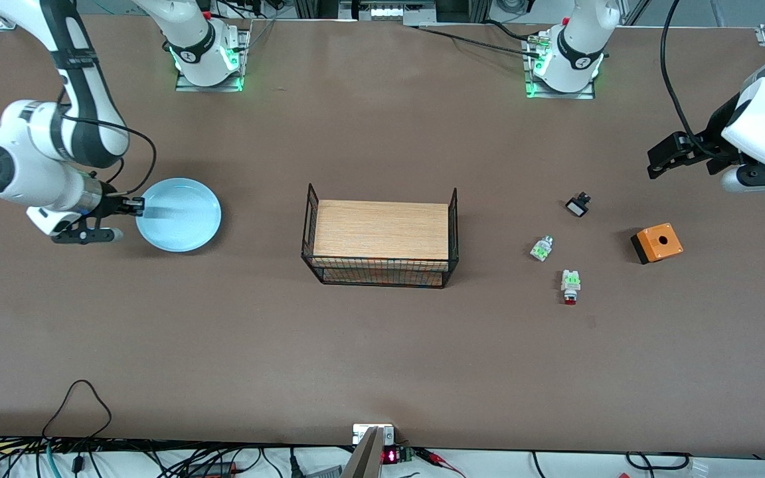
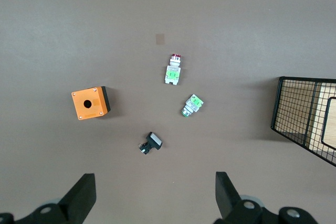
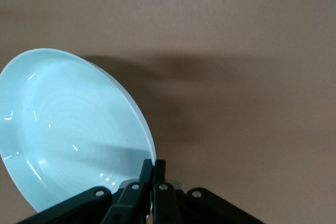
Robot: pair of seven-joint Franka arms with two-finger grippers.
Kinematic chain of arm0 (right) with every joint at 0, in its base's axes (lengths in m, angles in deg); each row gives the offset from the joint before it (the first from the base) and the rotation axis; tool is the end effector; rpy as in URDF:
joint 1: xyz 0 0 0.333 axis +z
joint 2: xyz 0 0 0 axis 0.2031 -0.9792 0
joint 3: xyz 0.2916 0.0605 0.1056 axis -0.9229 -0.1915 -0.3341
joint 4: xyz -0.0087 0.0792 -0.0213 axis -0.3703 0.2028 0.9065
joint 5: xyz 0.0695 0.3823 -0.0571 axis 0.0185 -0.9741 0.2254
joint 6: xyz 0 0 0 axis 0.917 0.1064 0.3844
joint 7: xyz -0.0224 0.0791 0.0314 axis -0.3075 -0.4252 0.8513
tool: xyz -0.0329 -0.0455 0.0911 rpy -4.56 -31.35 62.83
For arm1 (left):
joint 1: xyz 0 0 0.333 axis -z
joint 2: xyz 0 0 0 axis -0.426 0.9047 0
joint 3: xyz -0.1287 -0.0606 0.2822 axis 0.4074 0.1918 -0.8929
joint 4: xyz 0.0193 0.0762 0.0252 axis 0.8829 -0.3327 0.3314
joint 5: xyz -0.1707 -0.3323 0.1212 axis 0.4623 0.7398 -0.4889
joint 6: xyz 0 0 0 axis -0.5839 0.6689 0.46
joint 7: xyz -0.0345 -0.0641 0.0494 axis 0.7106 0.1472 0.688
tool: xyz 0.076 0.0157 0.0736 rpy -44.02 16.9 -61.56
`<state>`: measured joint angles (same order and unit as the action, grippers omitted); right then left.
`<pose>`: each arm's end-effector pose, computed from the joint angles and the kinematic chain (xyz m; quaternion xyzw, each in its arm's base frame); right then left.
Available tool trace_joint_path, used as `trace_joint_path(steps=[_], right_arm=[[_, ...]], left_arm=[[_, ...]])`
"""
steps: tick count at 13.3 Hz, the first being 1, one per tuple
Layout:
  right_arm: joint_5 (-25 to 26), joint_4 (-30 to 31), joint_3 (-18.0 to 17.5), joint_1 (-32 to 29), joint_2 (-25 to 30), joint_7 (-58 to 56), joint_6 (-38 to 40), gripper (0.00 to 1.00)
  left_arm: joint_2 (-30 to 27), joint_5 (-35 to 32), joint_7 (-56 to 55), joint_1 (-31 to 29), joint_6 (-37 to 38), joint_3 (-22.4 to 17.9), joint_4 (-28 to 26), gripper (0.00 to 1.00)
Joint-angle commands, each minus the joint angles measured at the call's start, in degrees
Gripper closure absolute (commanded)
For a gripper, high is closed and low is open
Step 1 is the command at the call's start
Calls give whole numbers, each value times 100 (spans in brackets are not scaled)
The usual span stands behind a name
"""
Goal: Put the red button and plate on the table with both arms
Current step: 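Lower the blue plate onto the table with the right gripper, then open the right gripper and draw it back from the plate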
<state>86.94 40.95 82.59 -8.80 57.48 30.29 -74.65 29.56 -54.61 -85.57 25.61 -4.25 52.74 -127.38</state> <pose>0.5315 -0.0512 0.2689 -0.9953 -0.0257 0.0930 0.0037 0.5642 -0.0546 0.6159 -0.9987 -0.0484 0.0151 0.0040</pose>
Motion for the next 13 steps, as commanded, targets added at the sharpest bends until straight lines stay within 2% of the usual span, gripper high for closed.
trace_joint_path(steps=[1,3,4,5,6,9,13], right_arm=[[-71,241,-109,-177,-87,-196,-310,100],[-71,312,-109,-221,-228,-266,-451,98],[-71,303,-109,-239,-255,-231,-443,69],[-80,295,-109,-239,-247,-170,-426,13],[-106,268,-109,-230,-186,-161,-382,0],[-106,-73,-136,-178,26,109,12,0],[-97,-1144,-145,235,70,848,1233,0]], left_arm=[[37,-130,-83,-22,152,-18,148,0],[54,-130,-92,-22,100,-26,148,0],[55,-130,-127,-22,100,-9,148,0],[46,-130,-179,-22,108,9,157,0],[37,-130,-206,-22,117,17,157,0],[46,-130,-215,-22,108,18,148,0],[46,-130,-215,-5,143,17,148,0]])
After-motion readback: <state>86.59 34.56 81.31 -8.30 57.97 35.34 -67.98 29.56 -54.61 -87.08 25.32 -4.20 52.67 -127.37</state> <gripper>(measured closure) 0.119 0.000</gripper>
